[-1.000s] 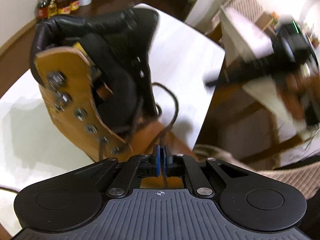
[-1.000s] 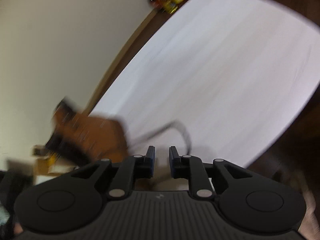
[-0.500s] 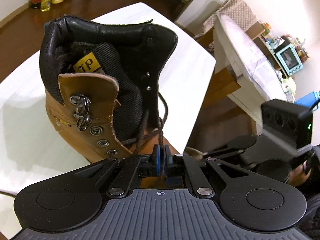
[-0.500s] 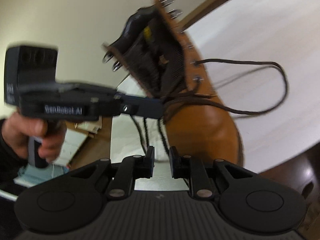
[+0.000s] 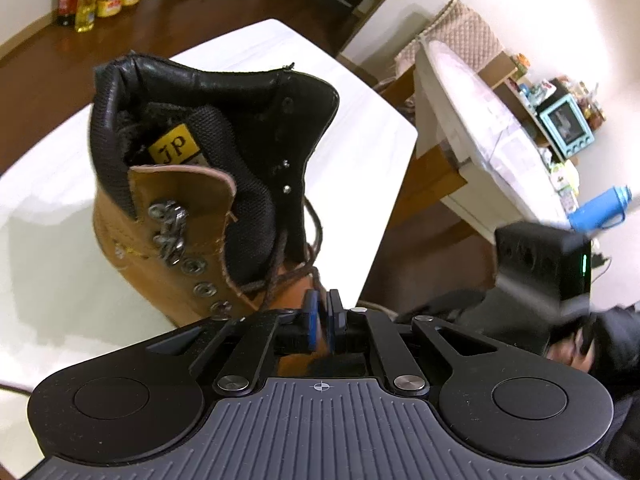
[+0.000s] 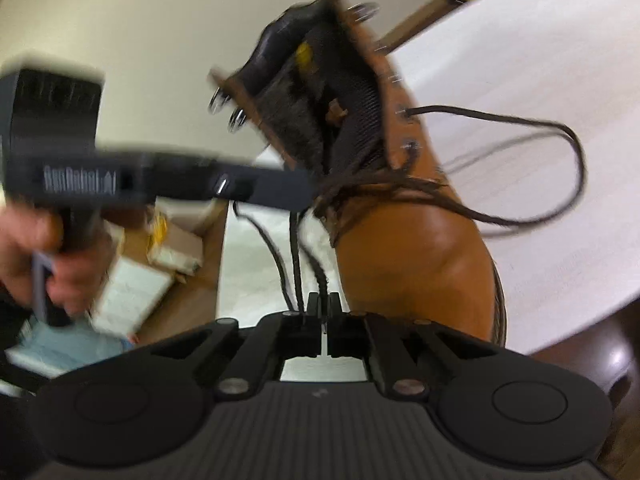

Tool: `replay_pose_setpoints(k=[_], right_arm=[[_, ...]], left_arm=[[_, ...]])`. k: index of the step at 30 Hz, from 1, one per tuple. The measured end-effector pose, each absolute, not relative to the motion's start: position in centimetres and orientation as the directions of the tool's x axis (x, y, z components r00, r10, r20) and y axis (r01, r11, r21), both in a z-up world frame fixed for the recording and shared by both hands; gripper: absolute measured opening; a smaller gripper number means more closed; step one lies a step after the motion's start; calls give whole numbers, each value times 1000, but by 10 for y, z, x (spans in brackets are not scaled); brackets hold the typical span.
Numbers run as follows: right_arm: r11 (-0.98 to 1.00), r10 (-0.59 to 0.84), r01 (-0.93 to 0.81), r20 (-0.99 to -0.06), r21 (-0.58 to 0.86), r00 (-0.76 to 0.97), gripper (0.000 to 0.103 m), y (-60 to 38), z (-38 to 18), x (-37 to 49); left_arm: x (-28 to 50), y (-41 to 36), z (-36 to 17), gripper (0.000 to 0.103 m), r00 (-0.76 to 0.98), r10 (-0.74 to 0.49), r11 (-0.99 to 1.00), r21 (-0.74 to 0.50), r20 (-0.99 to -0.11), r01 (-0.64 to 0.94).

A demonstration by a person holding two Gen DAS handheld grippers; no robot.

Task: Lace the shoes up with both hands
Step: 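Grip the lace at the eyelet with the left tool while the right tool holds the boot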

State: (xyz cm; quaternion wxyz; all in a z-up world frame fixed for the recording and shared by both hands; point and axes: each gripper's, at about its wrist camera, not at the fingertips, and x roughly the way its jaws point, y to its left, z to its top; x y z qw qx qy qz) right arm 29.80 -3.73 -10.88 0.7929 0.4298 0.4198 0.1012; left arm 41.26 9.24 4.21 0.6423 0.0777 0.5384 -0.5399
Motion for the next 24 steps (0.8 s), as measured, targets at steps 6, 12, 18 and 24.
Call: replay_pose_setpoints(k=[6, 12, 18, 24], right_arm=[[200, 449, 341, -395, 918, 801, 3, -80, -112, 286], [137, 401, 349, -374, 927, 836, 3, -86, -115, 307], [162, 458, 363, -395, 918, 796, 3, -83, -119, 330], [109, 537, 376, -372, 920, 757, 3, -95, -127, 342]], left_arm=[[418, 133, 54, 9, -80, -597, 436, -407, -798, 803], [420, 157, 51, 9, -67, -597, 449, -402, -799, 798], [414, 170, 47, 9, -93, -608, 429, -425, -788, 797], [415, 170, 46, 9, -93, -620, 413, -425, -779, 806]])
